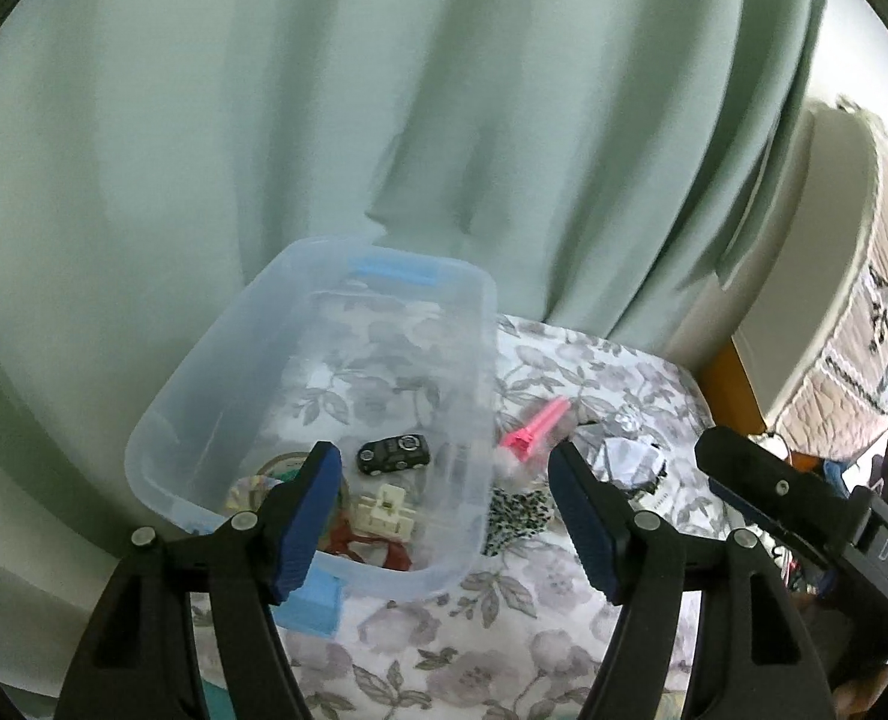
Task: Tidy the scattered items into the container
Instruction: 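Withdraw both open tools from the box toward the remaining items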
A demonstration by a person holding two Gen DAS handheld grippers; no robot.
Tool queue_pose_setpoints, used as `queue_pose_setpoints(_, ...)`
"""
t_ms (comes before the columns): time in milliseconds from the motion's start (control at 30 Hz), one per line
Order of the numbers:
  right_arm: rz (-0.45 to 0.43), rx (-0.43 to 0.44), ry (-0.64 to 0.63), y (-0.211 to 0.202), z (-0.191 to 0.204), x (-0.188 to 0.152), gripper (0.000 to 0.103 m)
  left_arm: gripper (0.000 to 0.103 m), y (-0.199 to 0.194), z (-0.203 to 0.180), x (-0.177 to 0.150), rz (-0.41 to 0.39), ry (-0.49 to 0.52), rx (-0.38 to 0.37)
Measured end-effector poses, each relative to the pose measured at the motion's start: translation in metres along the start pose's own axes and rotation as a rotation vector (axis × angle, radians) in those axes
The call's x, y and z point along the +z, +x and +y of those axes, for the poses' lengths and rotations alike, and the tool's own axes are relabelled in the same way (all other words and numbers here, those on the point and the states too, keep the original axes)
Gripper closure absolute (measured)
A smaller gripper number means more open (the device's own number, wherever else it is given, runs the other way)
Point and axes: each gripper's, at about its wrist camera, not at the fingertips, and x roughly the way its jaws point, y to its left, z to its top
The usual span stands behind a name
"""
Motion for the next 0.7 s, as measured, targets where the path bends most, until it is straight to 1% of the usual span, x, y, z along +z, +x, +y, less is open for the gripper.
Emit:
queue_pose_setpoints(133, -0.041, -0.032, -0.017, -0.015, -0.009, 0.001, 0.015, 0.031, 0.0, -0.016, -0.001, 0.008, 0.032, -0.003)
queue_pose_setpoints(200, -0.068, -0.067, -0.035, -0.023, -0.013, 0.002, 0.013, 0.031, 0.002, -0.025, -0.002, 0.014, 0.049, -0.005)
queue_pose_setpoints(267, -0.091, -0.101, -0.051, -0.029, -0.016, 0.001, 0.003, 0.03, 0.004, -0.032, -0.004, 0.021, 0.064, -0.007)
queue_pose_setpoints(333, -0.113, -0.126, -0.064, -0.034, -0.022, 0.0, 0.0, 0.03, 0.006, -0.039, -0.005, 0.028, 0.078, -0.008)
queue_pose_setpoints(600, -0.169, -0.203, -0.1, -0.046, -0.039, -0.005, 0.0, 0.03, 0.013, -0.06, -0.013, 0.056, 0.126, -0.008)
queue_pose_setpoints(700, -0.19, -0.266, -0.112, -0.049, -0.042, -0.007, 0.0, 0.03, 0.015, -0.065, -0.014, 0.064, 0.137, -0.007)
